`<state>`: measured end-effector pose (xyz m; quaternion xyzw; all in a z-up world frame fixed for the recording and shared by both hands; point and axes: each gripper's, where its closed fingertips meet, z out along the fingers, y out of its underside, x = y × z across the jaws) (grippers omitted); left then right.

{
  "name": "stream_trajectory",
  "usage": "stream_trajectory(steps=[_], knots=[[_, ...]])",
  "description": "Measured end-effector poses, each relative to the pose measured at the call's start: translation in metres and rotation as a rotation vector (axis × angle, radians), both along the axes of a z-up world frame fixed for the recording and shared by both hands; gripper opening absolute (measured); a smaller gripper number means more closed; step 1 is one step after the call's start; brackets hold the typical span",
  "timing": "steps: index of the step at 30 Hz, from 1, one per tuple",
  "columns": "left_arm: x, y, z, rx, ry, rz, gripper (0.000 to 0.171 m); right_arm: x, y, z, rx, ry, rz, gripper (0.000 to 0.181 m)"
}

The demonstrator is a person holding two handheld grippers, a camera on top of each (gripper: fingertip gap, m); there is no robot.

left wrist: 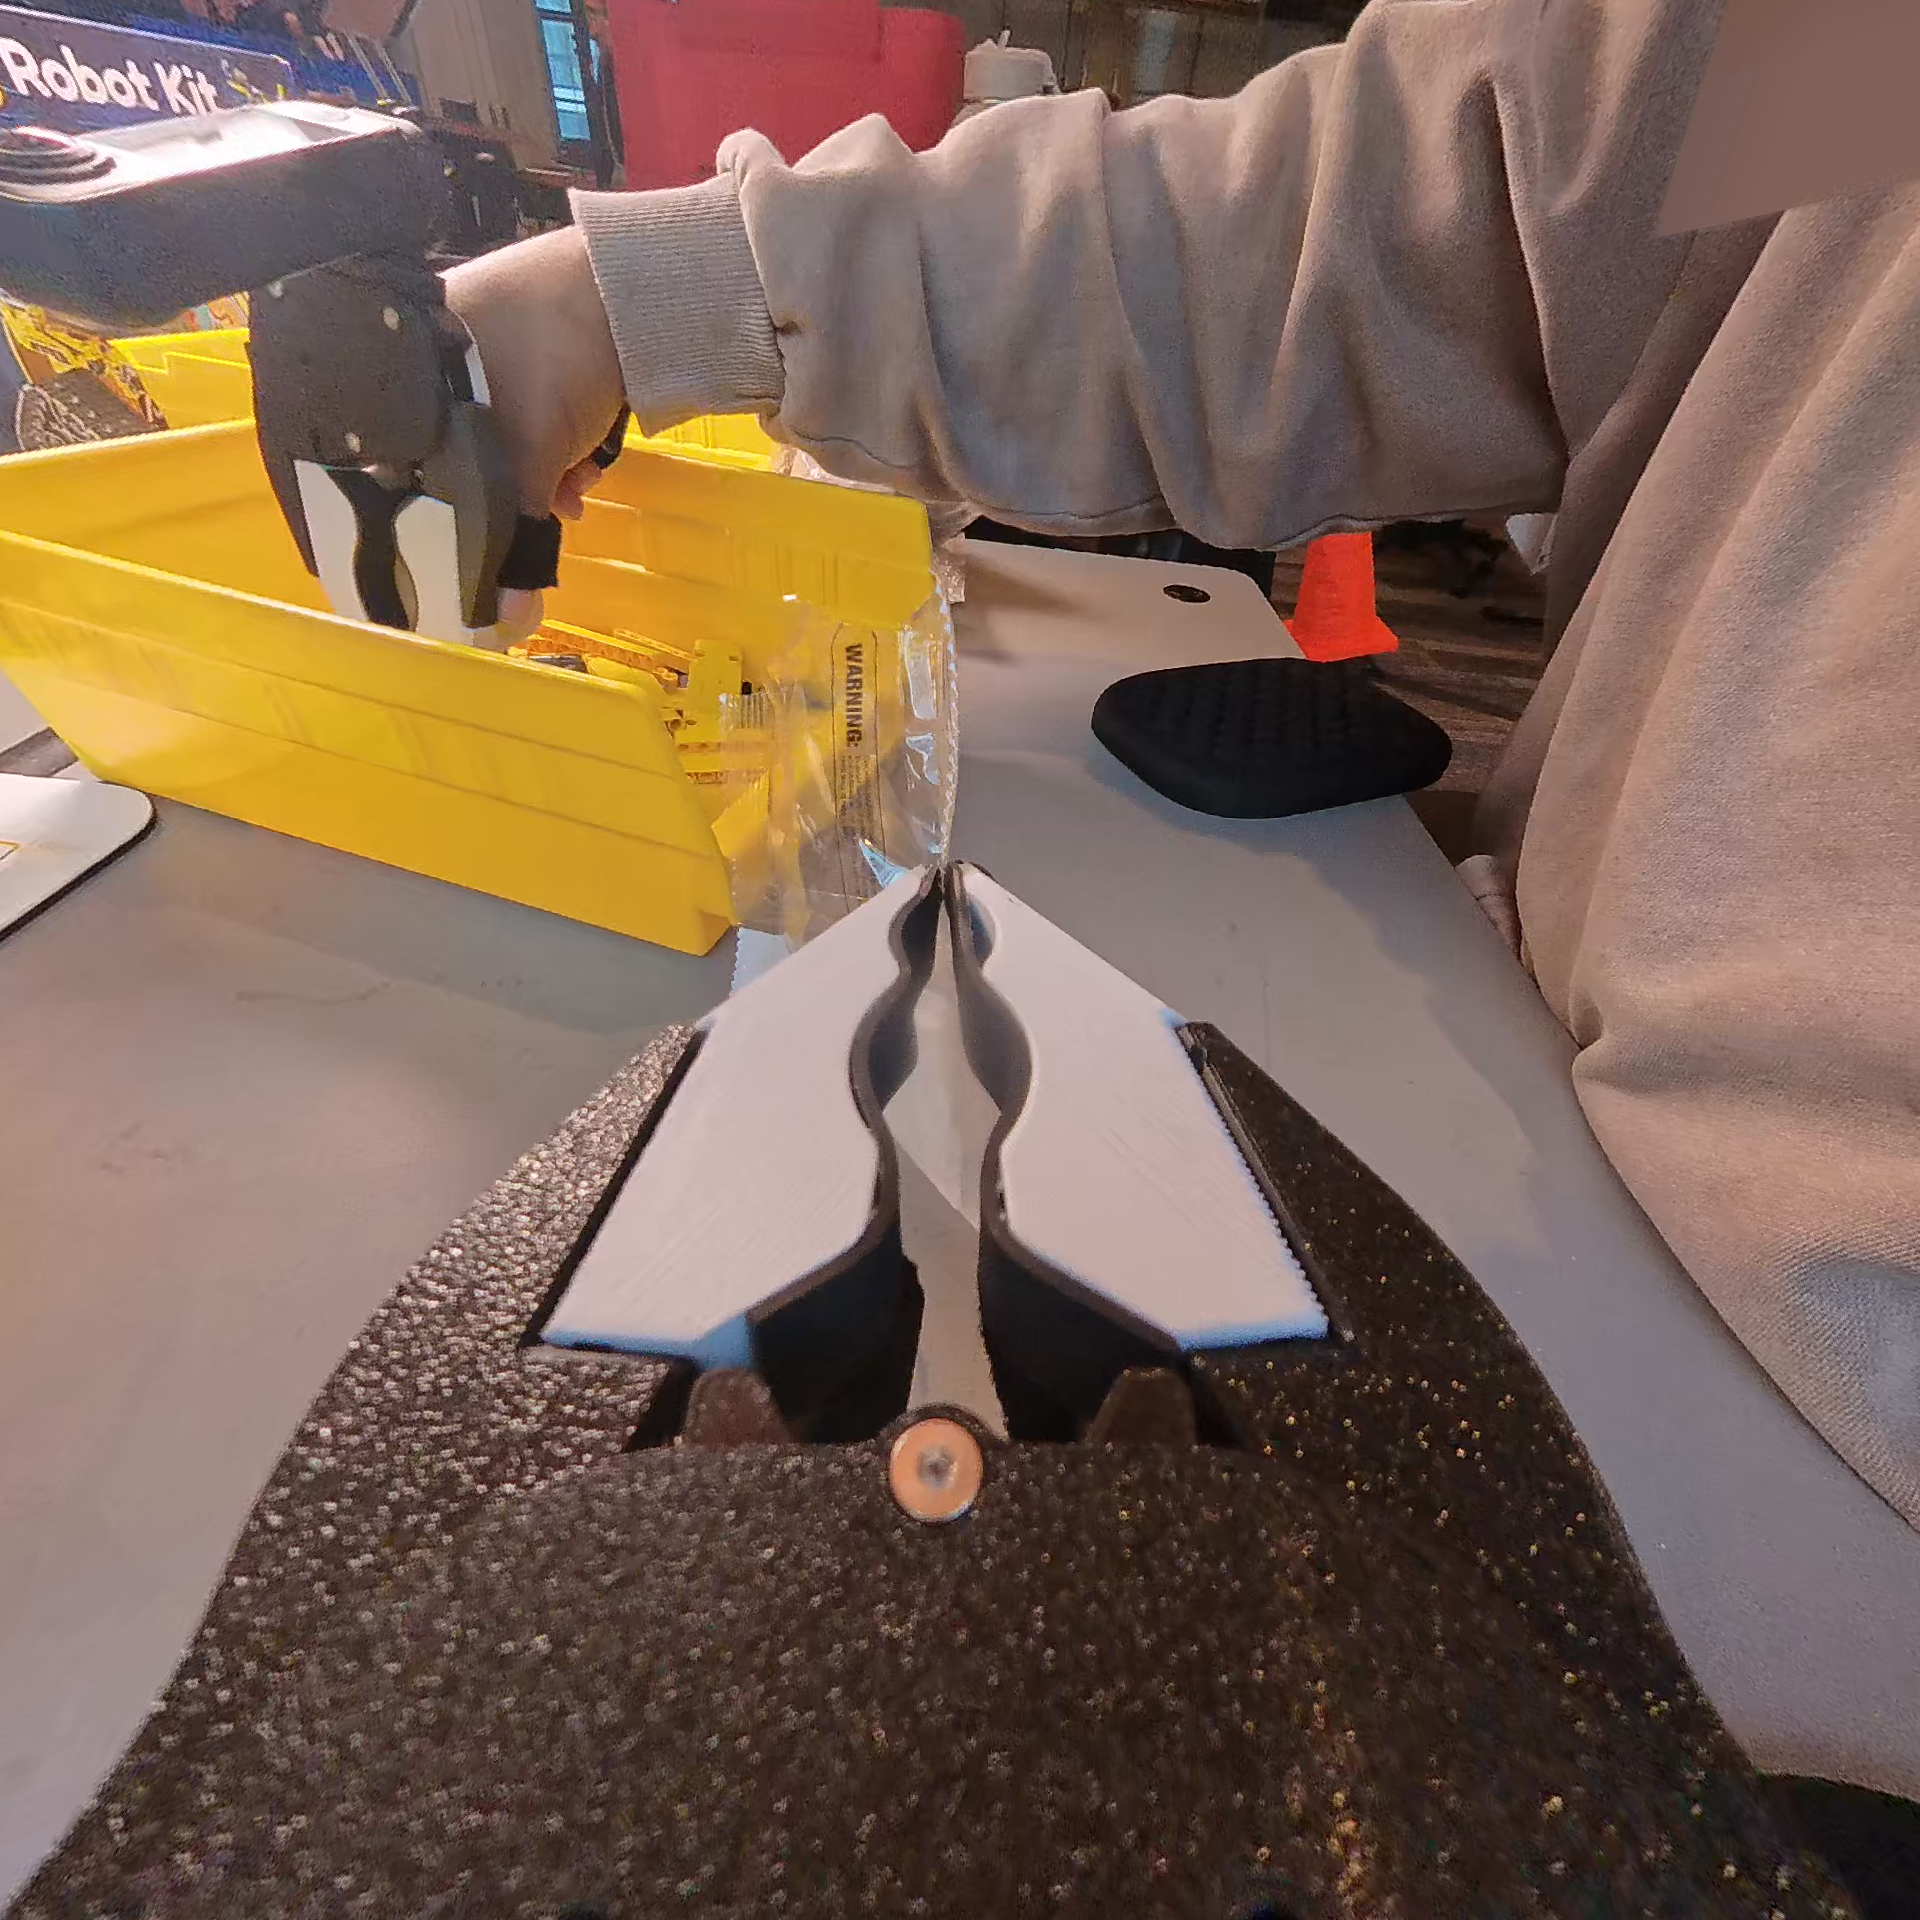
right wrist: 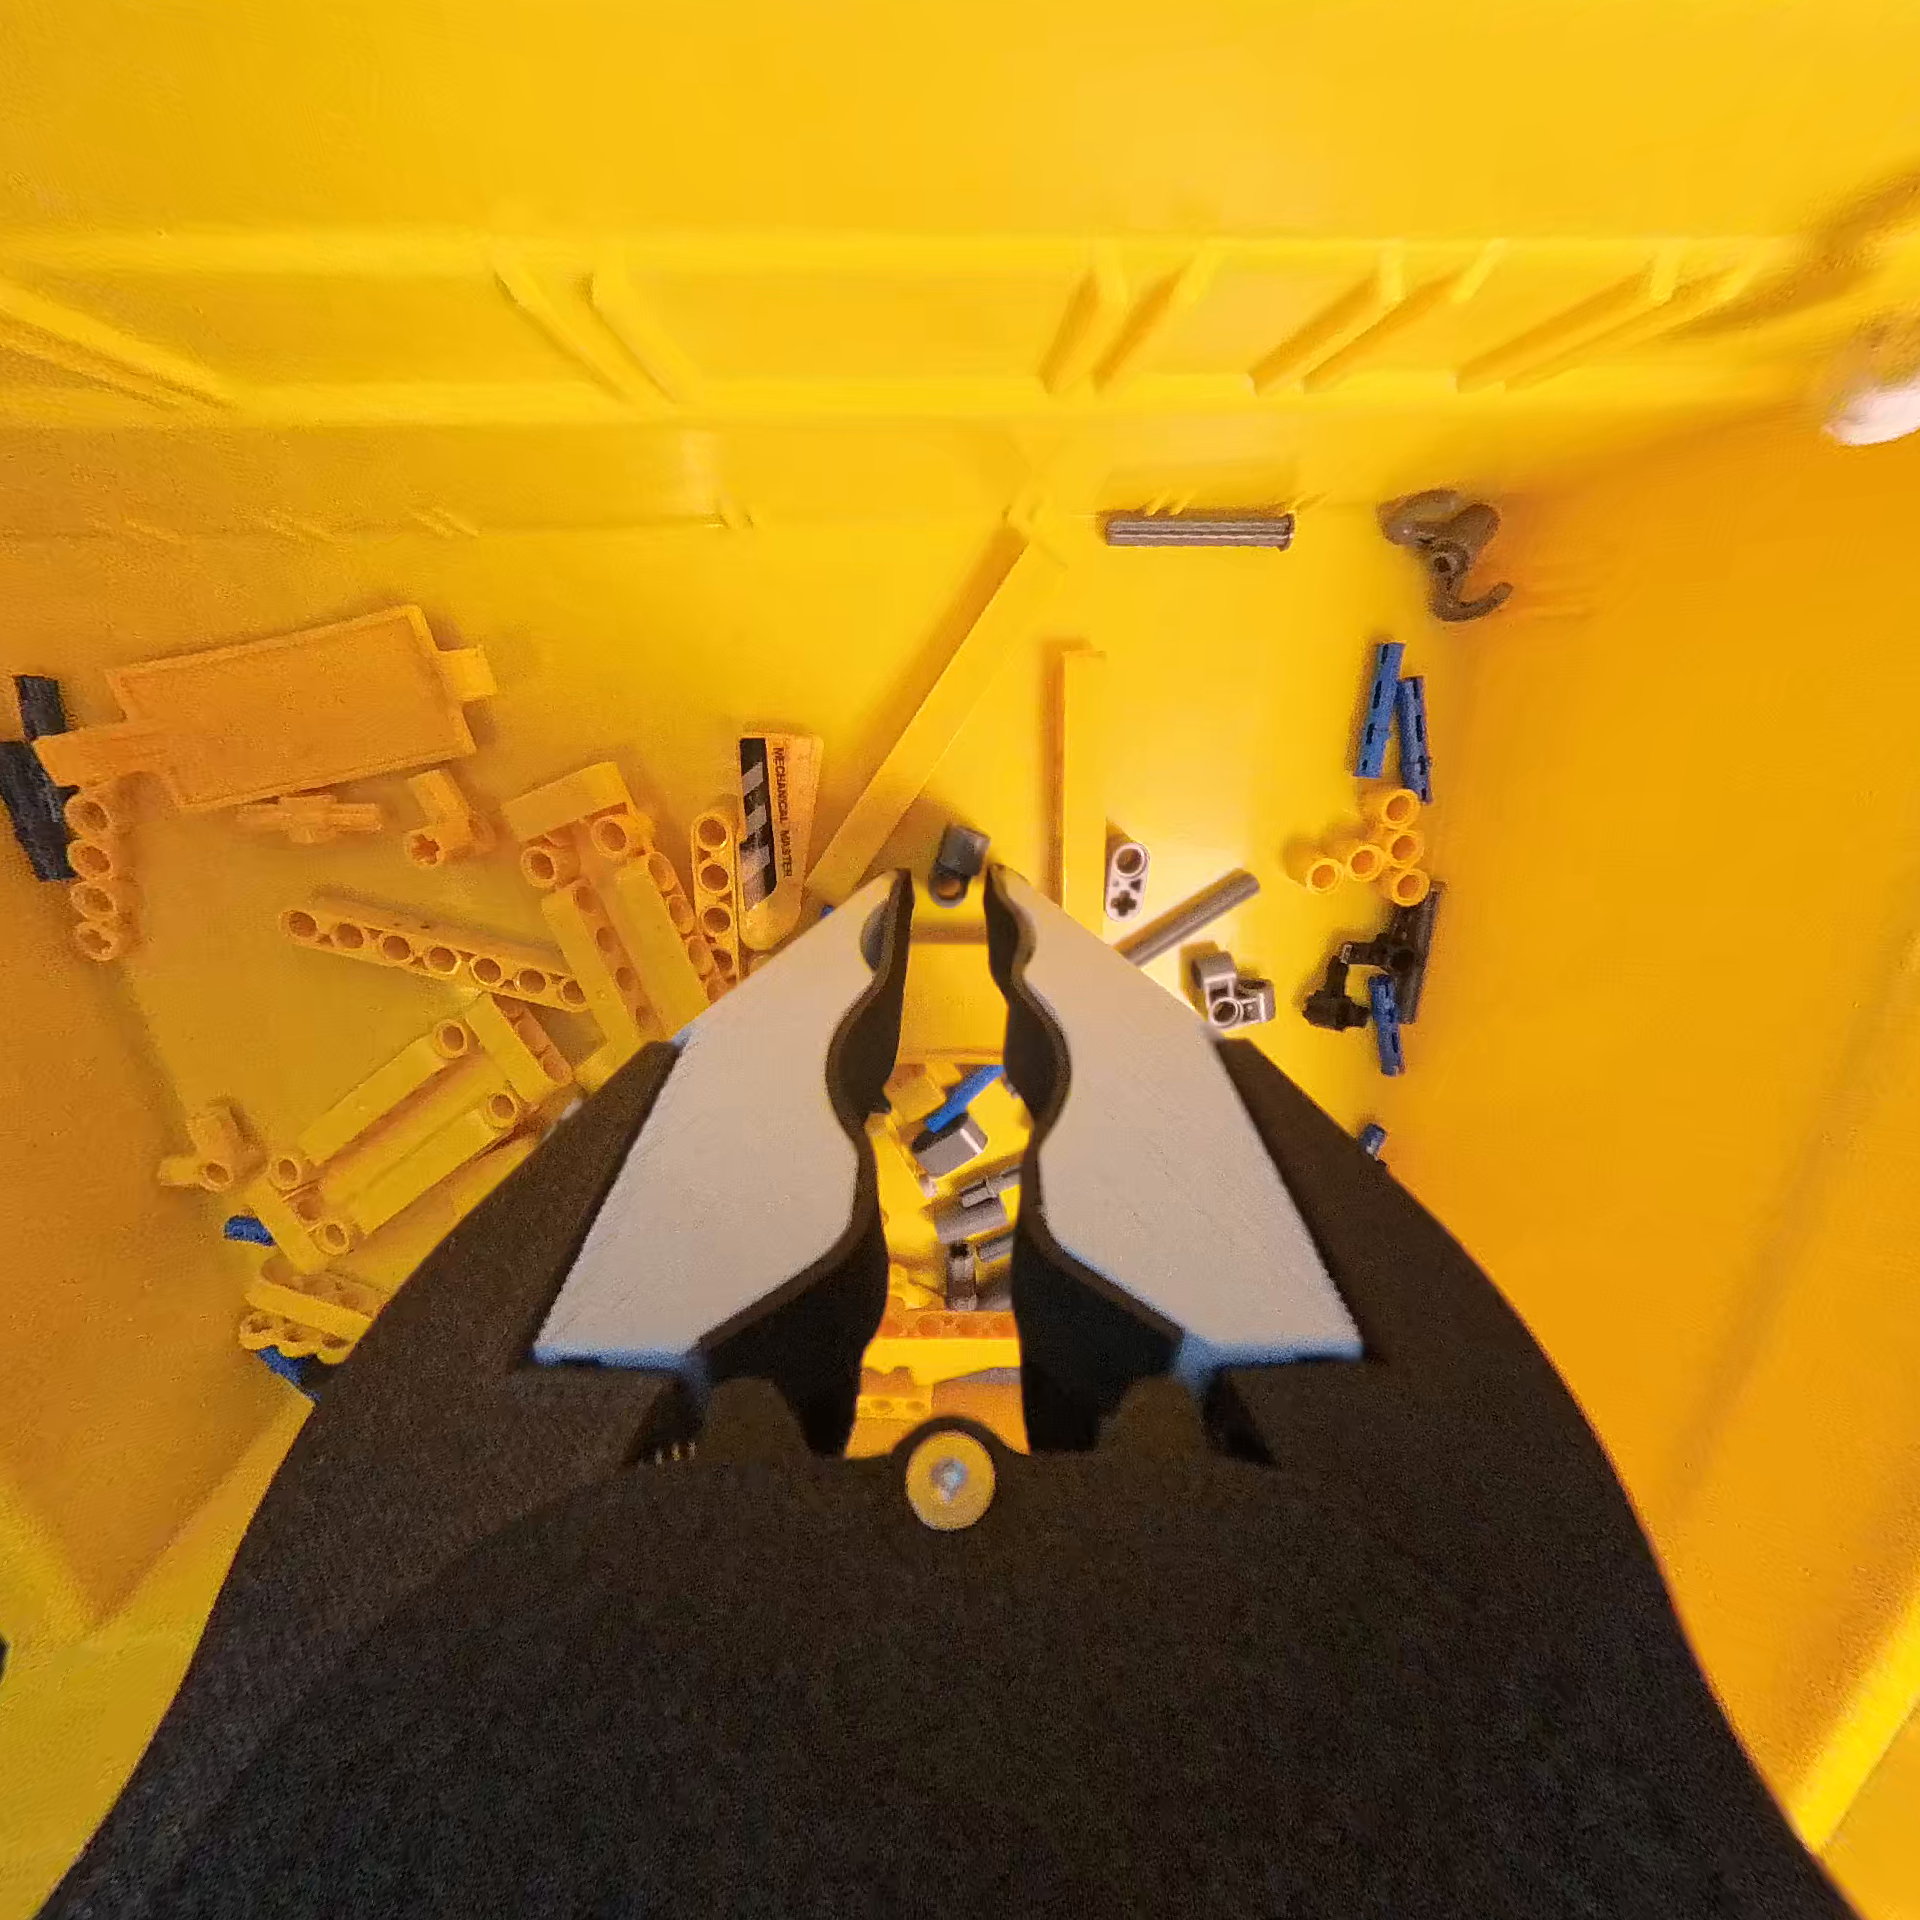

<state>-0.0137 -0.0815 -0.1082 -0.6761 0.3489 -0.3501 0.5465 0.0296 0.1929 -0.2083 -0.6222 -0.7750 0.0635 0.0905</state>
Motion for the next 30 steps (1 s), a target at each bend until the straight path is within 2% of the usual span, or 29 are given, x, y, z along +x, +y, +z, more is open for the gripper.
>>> stream_trajectory(steps=[4,7,9,11,13,16,19,21,23,26,28,30], knots=[[-0.001,0.0,0.002,0.006,-0.001,0.007,0.0,-0.003,-0.003,0.003,-0.013,0.034,0.041,0.007],[-0.003,0.001,0.002,0.007,-0.008,0.016,0.0,-0.01,-0.018,0.031,-0.055,0.14,0.049,0.007],[-0.004,0.002,0.003,0.009,-0.012,0.022,0.0,-0.019,-0.05,0.067,-0.118,0.265,0.115,0.006],[-0.005,0.004,0.003,0.007,-0.017,0.027,0.0,-0.028,-0.104,0.111,-0.244,0.415,0.235,0.007],[-0.005,0.005,0.001,0.001,-0.021,0.029,0.0,-0.031,-0.158,0.141,-0.332,0.507,0.359,0.007],[-0.005,0.005,-0.001,-0.003,-0.021,0.032,0.0,-0.034,-0.206,0.142,-0.327,0.495,0.474,0.007],[-0.007,0.006,-0.001,-0.003,-0.02,0.044,0.0,-0.034,-0.223,0.123,-0.302,0.436,0.515,0.01],[-0.008,0.007,-0.001,-0.004,-0.019,0.051,0.0,-0.036,-0.223,0.121,-0.304,0.442,0.503,0.018],[-0.009,0.007,0.0,-0.004,-0.028,0.051,0.0,-0.037,-0.216,0.131,-0.301,0.483,0.482,0.018],[-0.009,0.007,0.0,-0.005,-0.027,0.048,0.0,-0.032,-0.181,0.145,-0.261,0.5,0.399,0.018],[-0.009,0.007,0.0,-0.006,-0.026,0.044,0.0,-0.021,-0.136,0.128,-0.152,0.406,0.313,0.018],[-0.008,0.006,0.0,-0.007,-0.023,0.041,0.0,-0.001,-0.092,0.093,-0.038,0.243,0.259,0.021]])
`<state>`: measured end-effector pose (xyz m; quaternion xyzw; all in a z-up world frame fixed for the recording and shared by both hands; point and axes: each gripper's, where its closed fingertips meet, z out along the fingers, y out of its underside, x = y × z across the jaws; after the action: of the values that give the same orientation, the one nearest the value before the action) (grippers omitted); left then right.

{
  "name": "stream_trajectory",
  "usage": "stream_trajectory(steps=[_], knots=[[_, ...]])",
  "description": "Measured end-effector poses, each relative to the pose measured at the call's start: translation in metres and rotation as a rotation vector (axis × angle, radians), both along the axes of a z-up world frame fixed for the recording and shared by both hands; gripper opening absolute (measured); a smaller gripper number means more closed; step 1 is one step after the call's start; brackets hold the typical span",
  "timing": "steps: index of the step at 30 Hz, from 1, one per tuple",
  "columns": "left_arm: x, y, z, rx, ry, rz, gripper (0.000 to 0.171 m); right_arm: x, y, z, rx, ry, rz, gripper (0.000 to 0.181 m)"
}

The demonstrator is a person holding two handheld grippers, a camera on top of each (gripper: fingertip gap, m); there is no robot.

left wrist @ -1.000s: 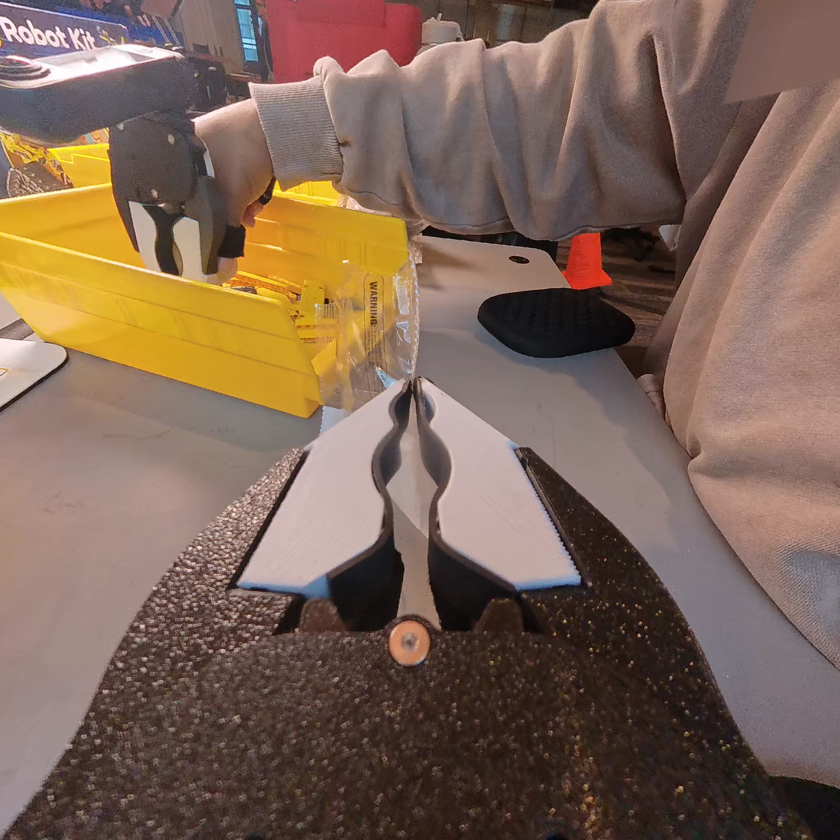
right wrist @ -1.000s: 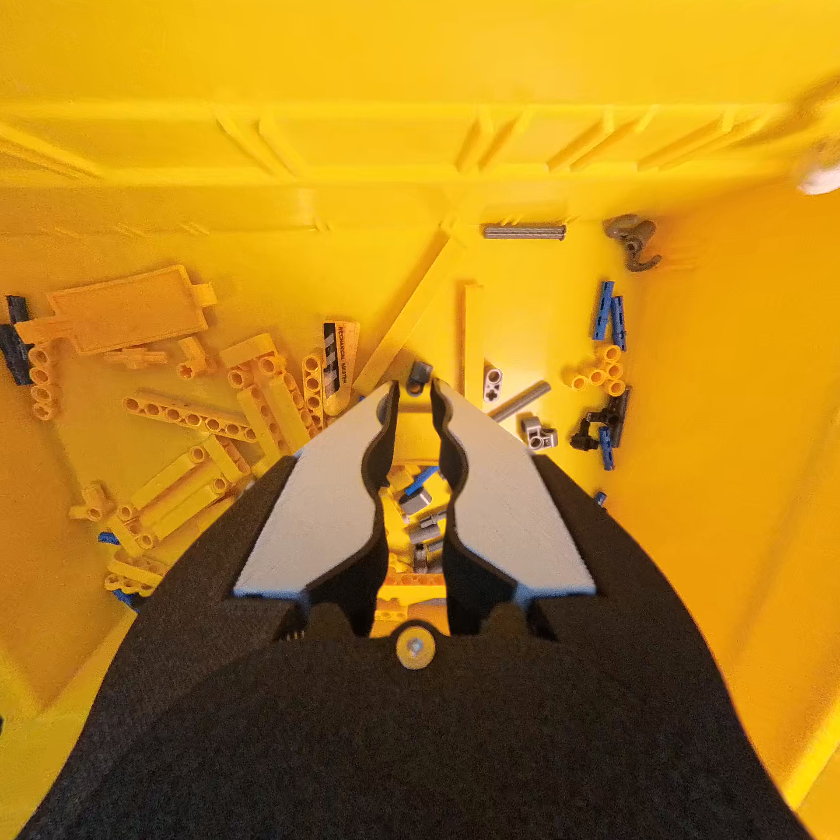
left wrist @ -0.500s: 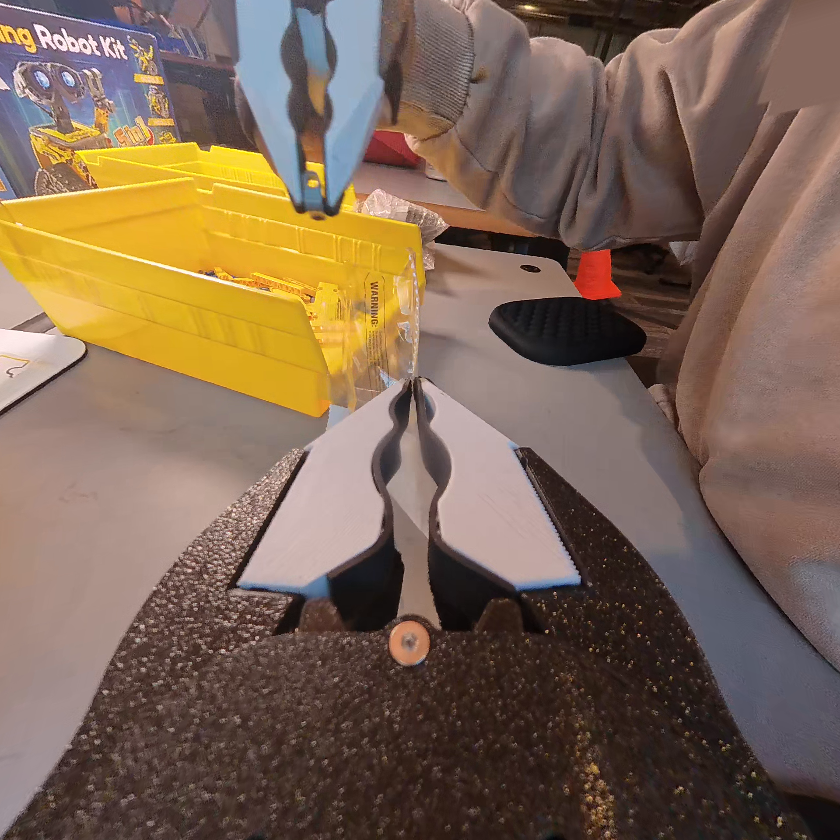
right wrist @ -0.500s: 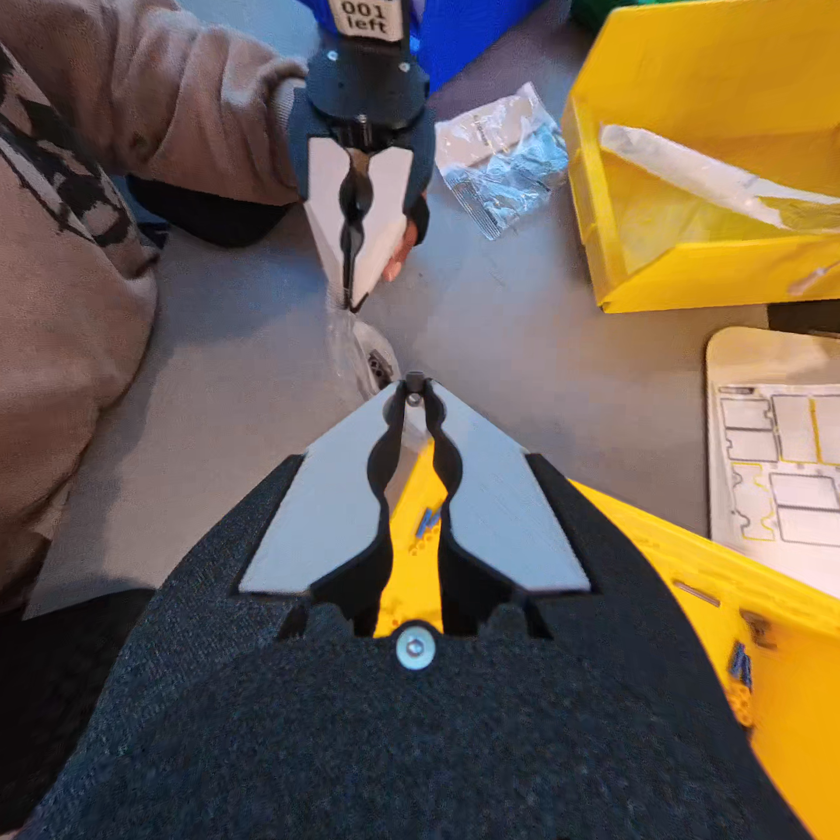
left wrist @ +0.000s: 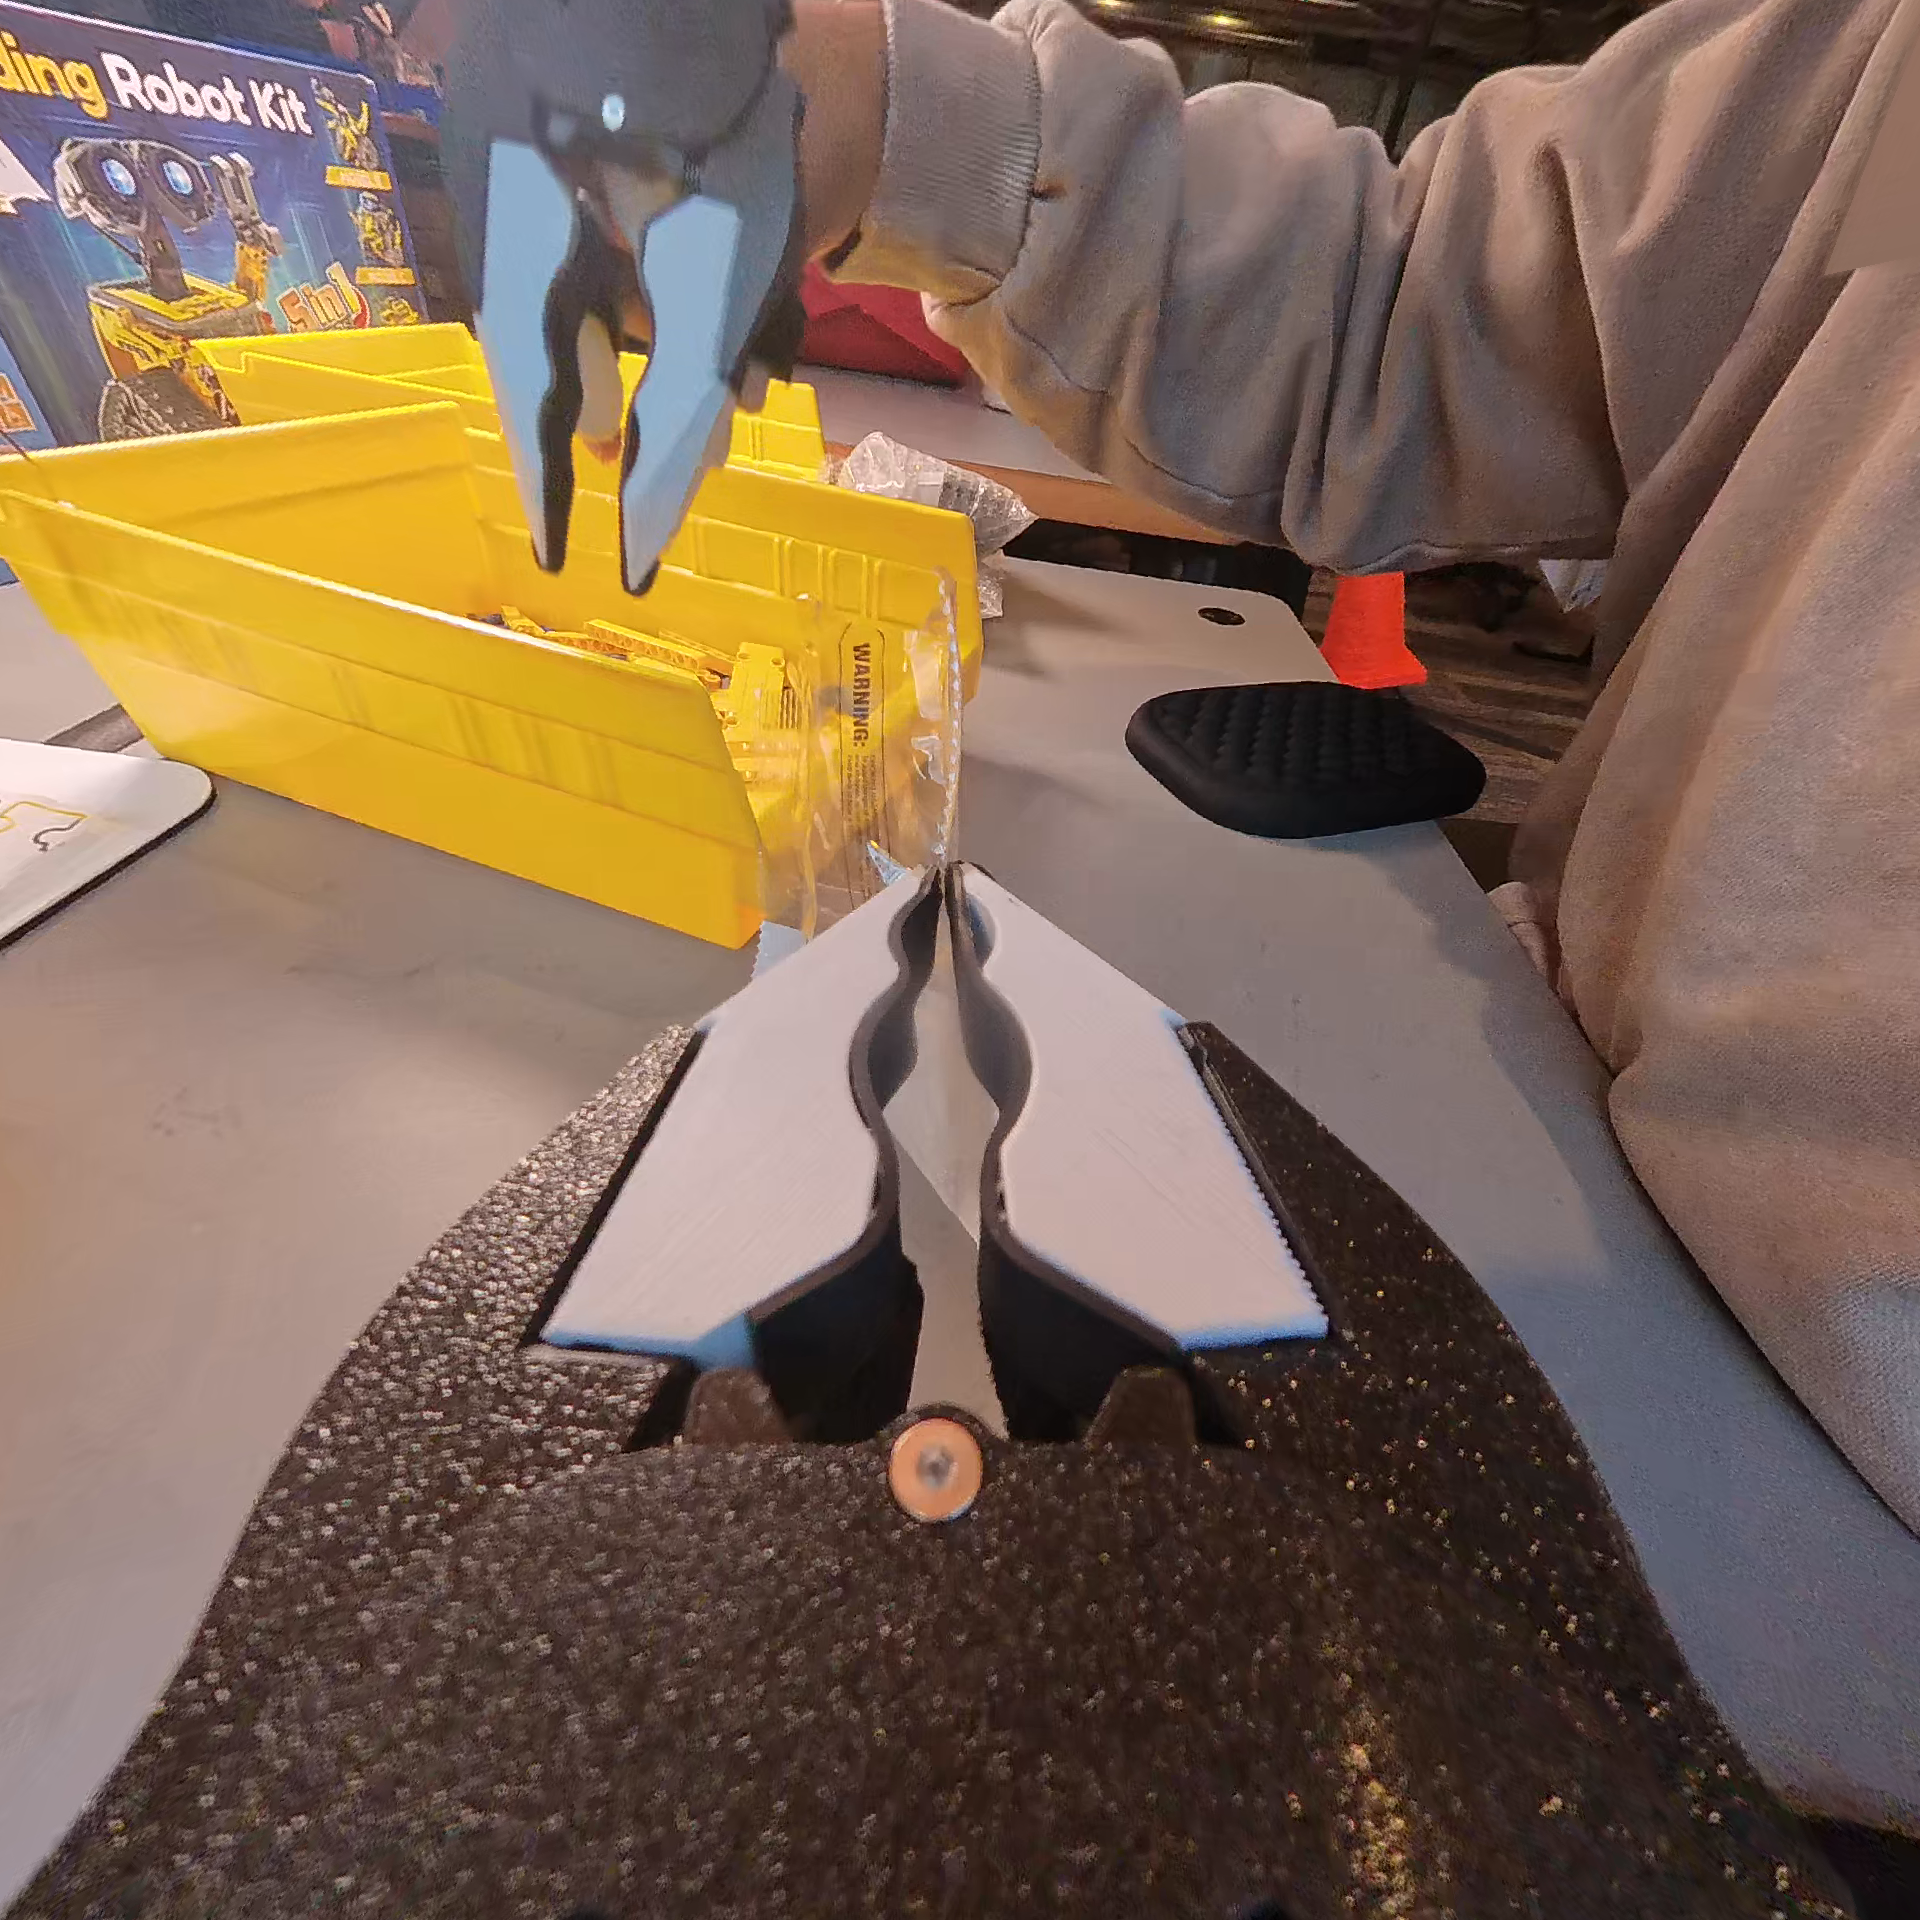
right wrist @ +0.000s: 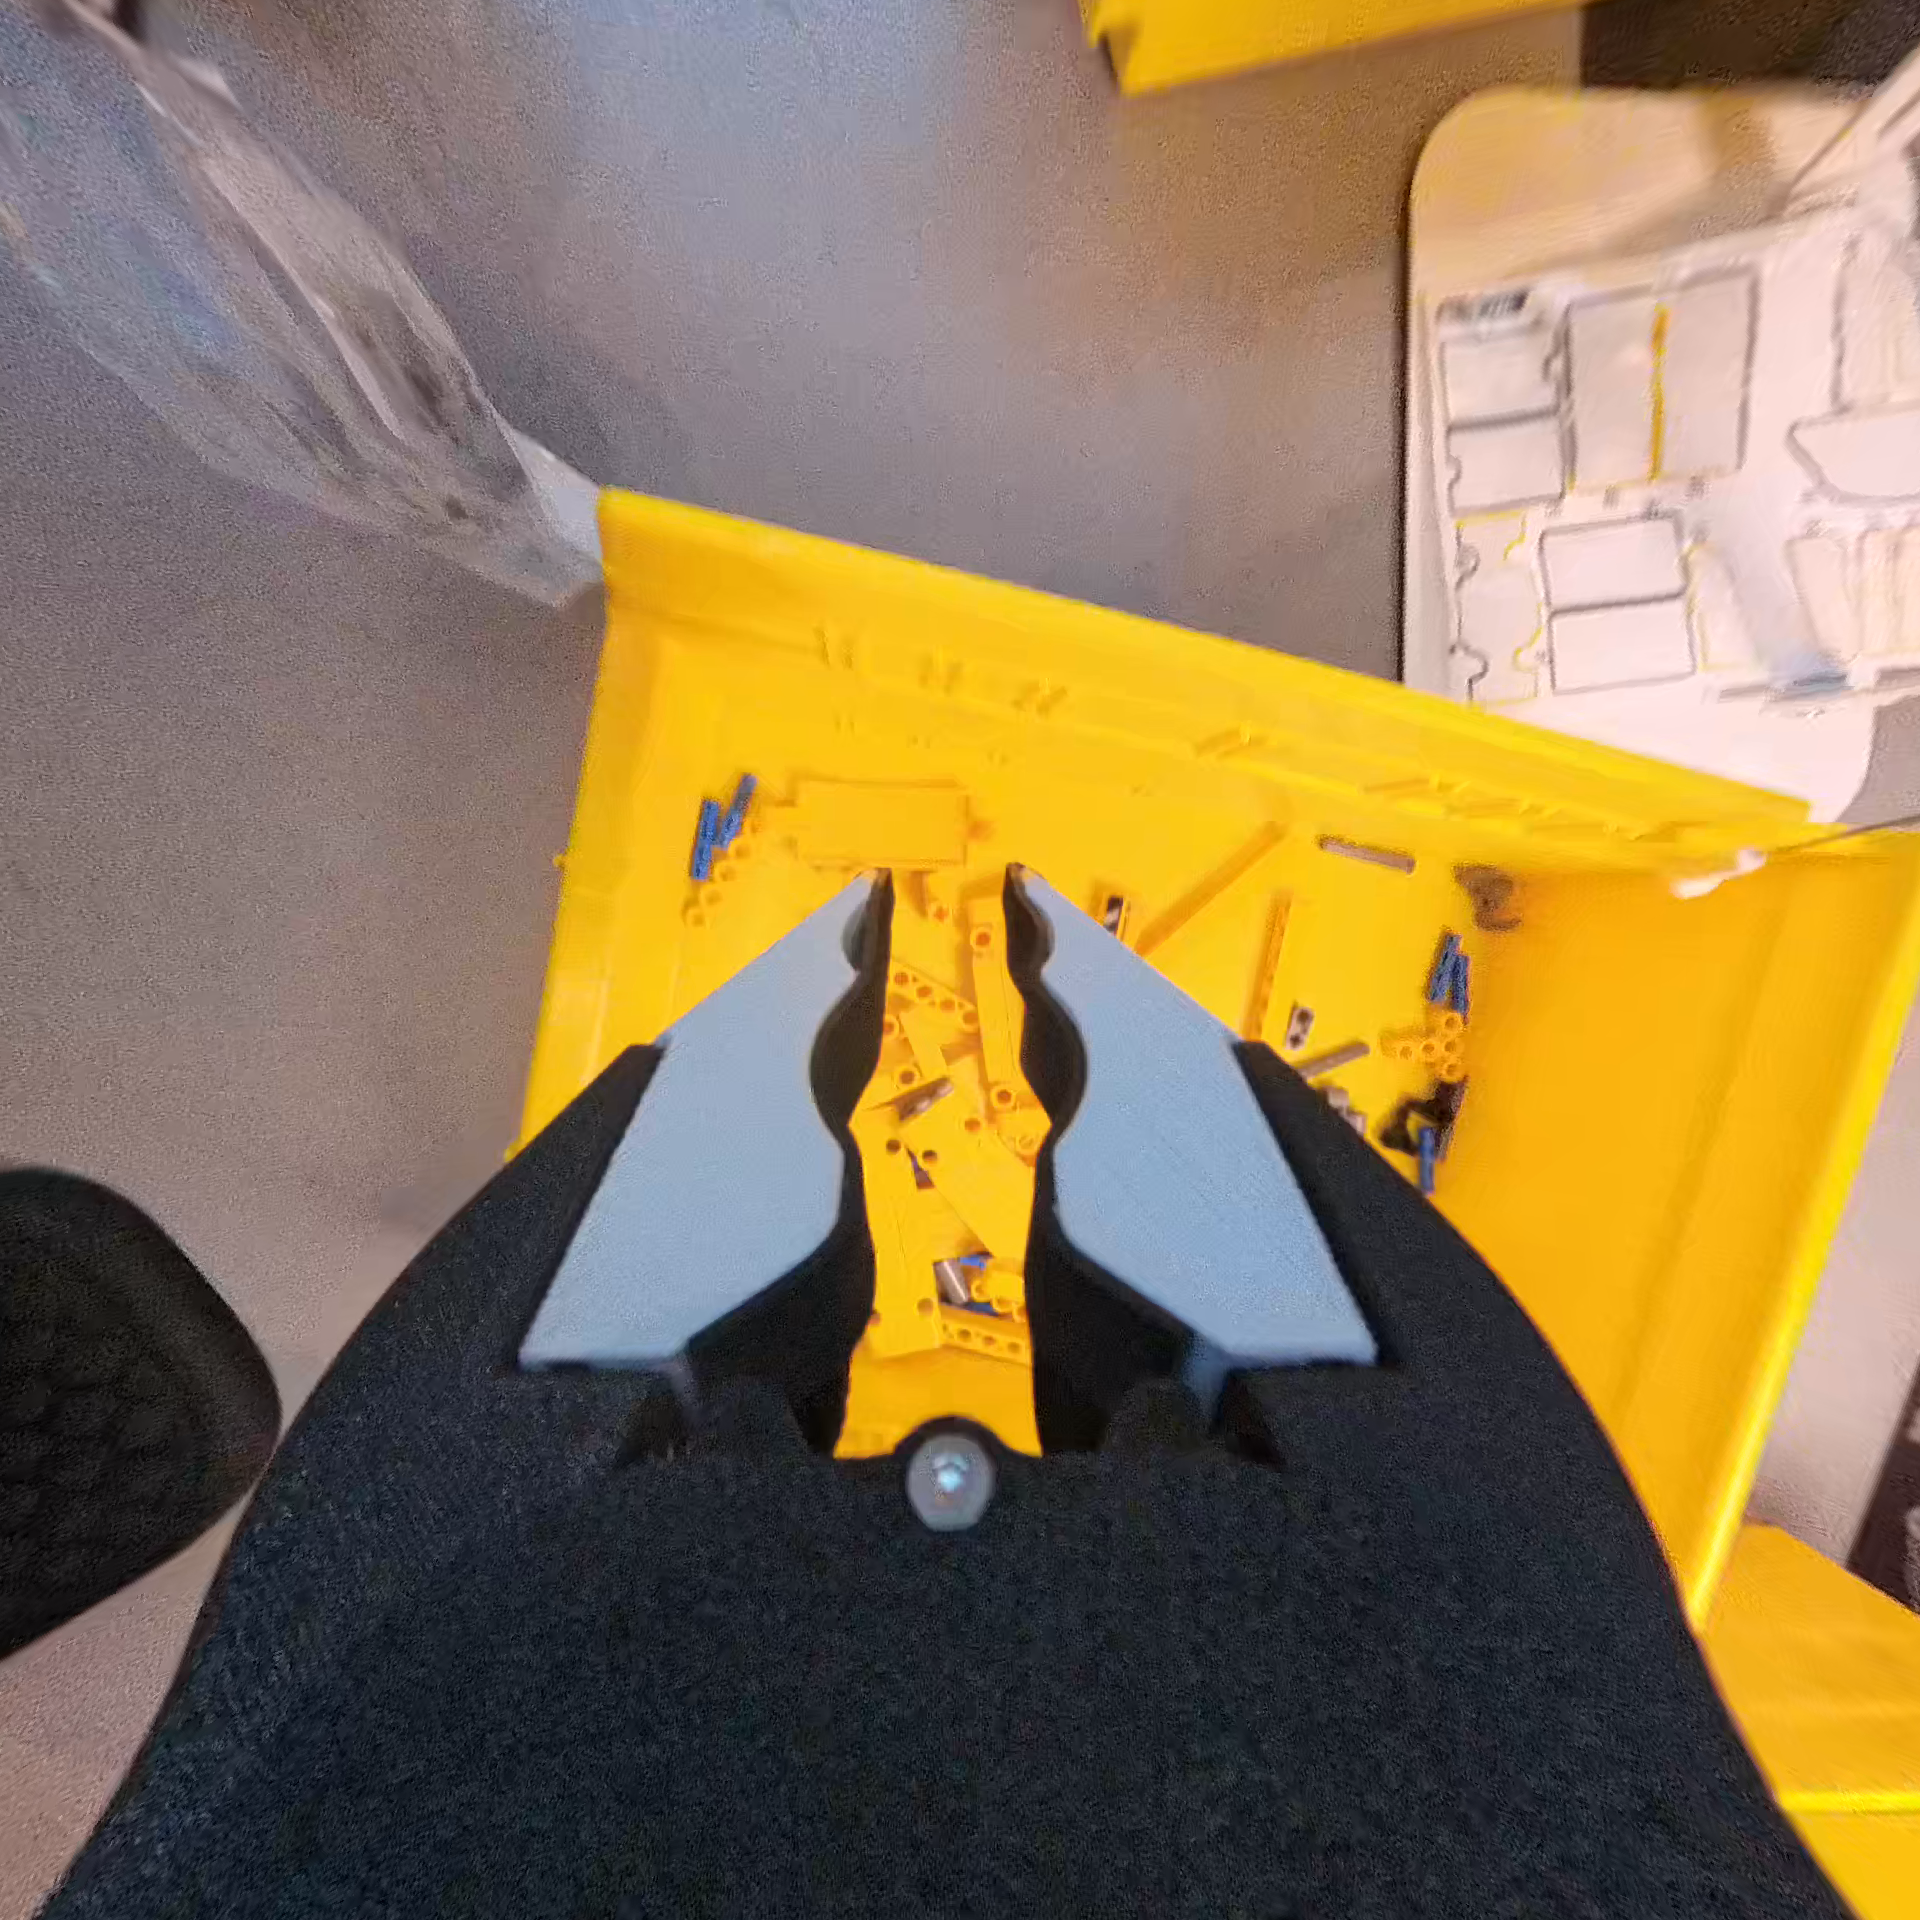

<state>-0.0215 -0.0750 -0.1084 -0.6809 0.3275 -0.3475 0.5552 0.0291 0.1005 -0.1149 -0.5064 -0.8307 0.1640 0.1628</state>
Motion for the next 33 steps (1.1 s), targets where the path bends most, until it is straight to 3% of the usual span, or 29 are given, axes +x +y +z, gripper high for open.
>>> stream_trajectory(steps=[4,6,8,10,12,17,20,22,25,29,33], knots=[[0.0,0.0,0.0,-0.001,0.001,0.001,0.0,0.023,0.033,-0.058,0.059,-0.18,-0.046,0.028],[-0.001,0.0,-0.001,-0.003,-0.001,0.003,0.0,0.031,0.054,-0.078,0.145,-0.251,-0.052,0.033],[-0.001,0.001,-0.001,-0.005,-0.002,0.005,0.0,0.033,0.057,-0.088,0.124,-0.276,-0.05,0.03],[-0.002,0.001,-0.001,-0.006,-0.004,0.006,0.0,0.033,0.052,-0.088,0.084,-0.292,-0.019,0.015],[-0.002,0.001,-0.001,-0.007,-0.006,0.007,0.0,0.029,0.045,-0.082,0.036,-0.279,-0.01,0.015],[-0.002,0.001,-0.002,-0.013,-0.008,0.0,0.0,-0.01,-0.001,-0.028,-0.185,-0.033,0.035,0.011],[-0.001,0.001,-0.005,-0.02,-0.003,-0.003,0.0,-0.017,-0.008,-0.013,-0.155,0.023,0.057,0.029],[-0.001,0.001,-0.004,-0.02,-0.006,-0.002,0.0,-0.013,0.005,-0.01,-0.109,0.022,0.03,0.029],[-0.002,0.002,-0.004,-0.02,-0.008,0.001,0.0,0.016,0.029,-0.029,-0.035,-0.145,-0.019,0.026],[-0.001,0.002,-0.006,-0.025,-0.008,-0.003,0.0,0.066,0.047,-0.069,0.132,-0.43,0.053,0.028],[-0.001,0.002,-0.008,-0.031,-0.009,-0.003,0.0,0.074,0.054,-0.087,0.198,-0.486,0.104,0.029]])
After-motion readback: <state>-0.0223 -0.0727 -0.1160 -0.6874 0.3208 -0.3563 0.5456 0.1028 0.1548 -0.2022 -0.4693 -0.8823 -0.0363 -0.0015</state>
